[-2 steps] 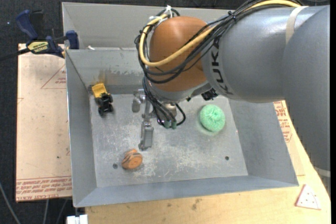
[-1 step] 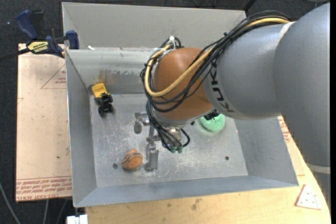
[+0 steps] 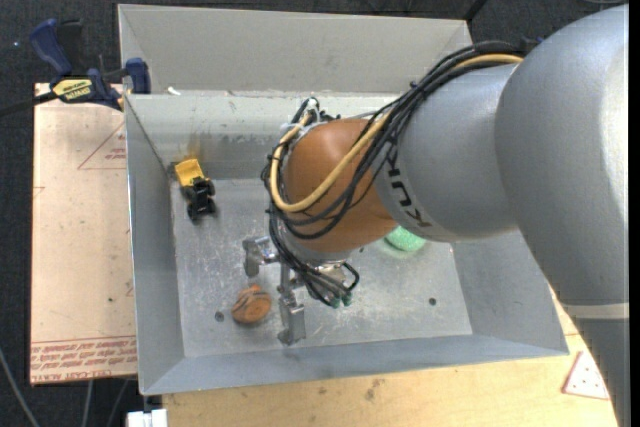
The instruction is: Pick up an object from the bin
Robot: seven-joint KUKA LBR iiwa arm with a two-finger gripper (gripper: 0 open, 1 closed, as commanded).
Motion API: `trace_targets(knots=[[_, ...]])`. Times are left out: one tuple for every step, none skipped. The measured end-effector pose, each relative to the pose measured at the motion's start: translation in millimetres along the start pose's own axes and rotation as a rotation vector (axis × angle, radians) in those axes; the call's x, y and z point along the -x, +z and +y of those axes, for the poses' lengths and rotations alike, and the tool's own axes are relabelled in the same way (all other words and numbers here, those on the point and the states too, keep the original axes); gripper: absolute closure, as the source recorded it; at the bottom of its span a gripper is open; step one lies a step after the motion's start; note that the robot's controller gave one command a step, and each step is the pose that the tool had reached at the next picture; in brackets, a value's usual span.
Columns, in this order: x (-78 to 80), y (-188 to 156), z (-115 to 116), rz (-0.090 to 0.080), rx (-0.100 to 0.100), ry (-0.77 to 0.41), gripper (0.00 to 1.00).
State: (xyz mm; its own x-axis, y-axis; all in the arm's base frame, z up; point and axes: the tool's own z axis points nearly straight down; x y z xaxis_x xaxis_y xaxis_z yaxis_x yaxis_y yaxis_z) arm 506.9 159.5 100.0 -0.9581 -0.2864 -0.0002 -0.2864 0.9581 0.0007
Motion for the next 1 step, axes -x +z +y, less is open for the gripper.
trace_targets(knots=[[2.9,19.3,3.9,0.001,0.0,-0.091,0.0]])
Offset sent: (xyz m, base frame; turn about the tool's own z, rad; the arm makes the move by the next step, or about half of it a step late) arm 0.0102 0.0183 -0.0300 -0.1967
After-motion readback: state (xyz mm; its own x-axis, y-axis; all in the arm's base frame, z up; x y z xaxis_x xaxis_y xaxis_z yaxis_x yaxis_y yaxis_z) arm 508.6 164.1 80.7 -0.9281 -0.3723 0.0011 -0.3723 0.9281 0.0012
